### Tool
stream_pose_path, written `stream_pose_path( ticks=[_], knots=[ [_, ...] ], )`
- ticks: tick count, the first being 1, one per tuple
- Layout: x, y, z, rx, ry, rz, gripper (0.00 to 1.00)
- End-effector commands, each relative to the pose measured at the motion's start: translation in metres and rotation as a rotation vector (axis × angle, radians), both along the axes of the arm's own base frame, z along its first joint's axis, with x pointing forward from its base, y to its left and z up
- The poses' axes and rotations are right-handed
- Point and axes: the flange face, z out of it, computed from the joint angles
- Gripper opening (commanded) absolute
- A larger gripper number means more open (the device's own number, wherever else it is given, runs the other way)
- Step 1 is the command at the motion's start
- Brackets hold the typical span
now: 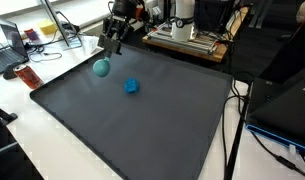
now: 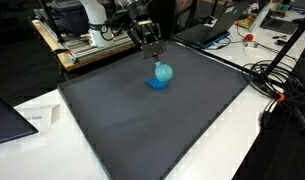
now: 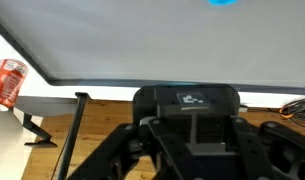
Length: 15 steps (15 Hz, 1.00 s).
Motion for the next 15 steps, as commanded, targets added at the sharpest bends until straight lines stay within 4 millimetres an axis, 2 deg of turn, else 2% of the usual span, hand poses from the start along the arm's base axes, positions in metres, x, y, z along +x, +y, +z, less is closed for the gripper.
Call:
stream_pose_path(
  ticks=[1,5,6,9,13,15],
  knots=[
    [-0.001,0.000,-0.001,0.000,0.002,0.000,0.47],
    [-0.001,-0.001,-0.001,0.000,0.004,-0.002,0.47],
    [-0.001,-0.001,-0.001,0.000,0.004,-0.002,0.22],
    [0.000,0.002,0.006,0.003,0.045,-0.080,0.22],
    [0.013,0.005,0.036,-0.045,0.061,-0.166,0.22],
    [0.017,0.020,0.042,-0.069,0.074,-0.202,0.22]
  ],
)
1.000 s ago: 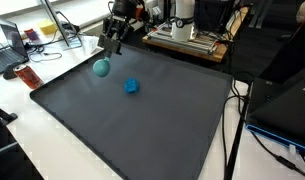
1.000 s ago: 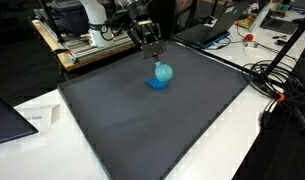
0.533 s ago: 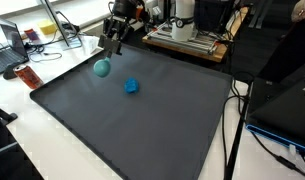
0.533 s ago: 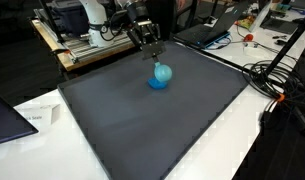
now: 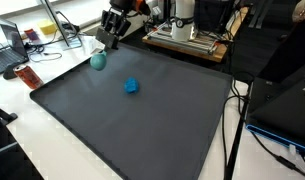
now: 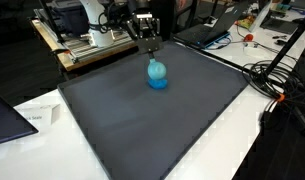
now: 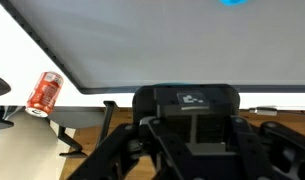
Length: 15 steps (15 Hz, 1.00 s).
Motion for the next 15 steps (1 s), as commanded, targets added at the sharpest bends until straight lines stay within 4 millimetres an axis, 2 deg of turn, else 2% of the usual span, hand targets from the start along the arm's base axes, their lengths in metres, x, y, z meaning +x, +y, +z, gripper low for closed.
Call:
stream_pose_path(
  ticks=[1,4,8,12,13,15],
  knots=[
    [0.012,0.026,0.016,-0.045,0.014,-0.074,0.22],
    [0.011,0.065,0.010,-0.071,0.028,-0.129,0.22],
    [0.007,0.122,-0.013,-0.088,0.025,-0.186,0.22],
    [0.001,0.159,-0.040,-0.079,0.044,-0.219,0.22],
    [-0.004,0.154,-0.037,-0.064,0.046,-0.193,0.47],
    [-0.004,0.162,-0.044,-0.073,0.043,-0.186,0.47]
  ],
)
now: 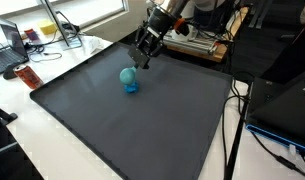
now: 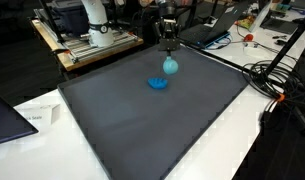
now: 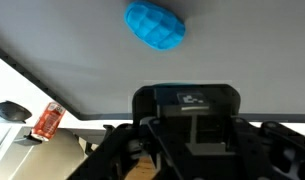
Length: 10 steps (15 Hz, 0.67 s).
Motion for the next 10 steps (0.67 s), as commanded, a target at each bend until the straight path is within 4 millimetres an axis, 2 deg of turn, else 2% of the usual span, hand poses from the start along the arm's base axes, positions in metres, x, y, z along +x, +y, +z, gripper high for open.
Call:
stream_pose_path(
  ticks=[1,5,6,10],
  knots=[
    [0.001,0.001,0.001,-0.001,-0.012,0.001,0.47],
    [0.005,-0.003,0.003,-0.003,-0.019,-0.009,0.47],
    [0.007,0.005,-0.001,-0.014,-0.026,-0.021,0.22],
    [0.011,0.043,-0.009,-0.041,-0.086,-0.050,0.22]
  ],
)
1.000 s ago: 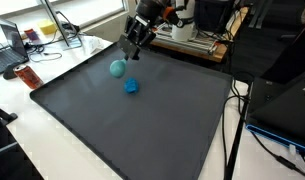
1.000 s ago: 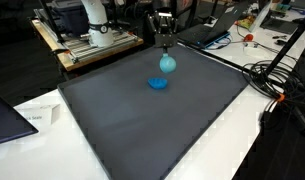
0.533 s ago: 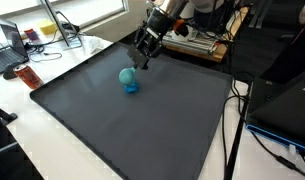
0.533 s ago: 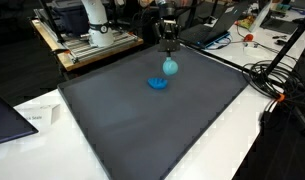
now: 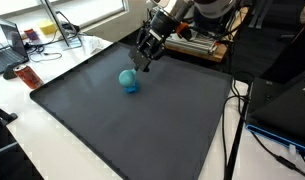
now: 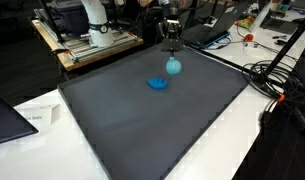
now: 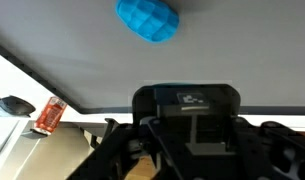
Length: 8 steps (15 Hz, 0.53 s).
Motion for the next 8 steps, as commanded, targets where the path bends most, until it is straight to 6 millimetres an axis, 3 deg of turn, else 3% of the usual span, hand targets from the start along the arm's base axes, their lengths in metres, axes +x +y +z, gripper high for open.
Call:
stream_pose_path(
  ticks=[1,8],
  knots=[
    [0.002,0.036,-0.005,-0.040,-0.067,-0.027,0.22],
    [-0.012,0.092,-0.021,-0.161,-0.135,-0.056,0.22]
  ],
)
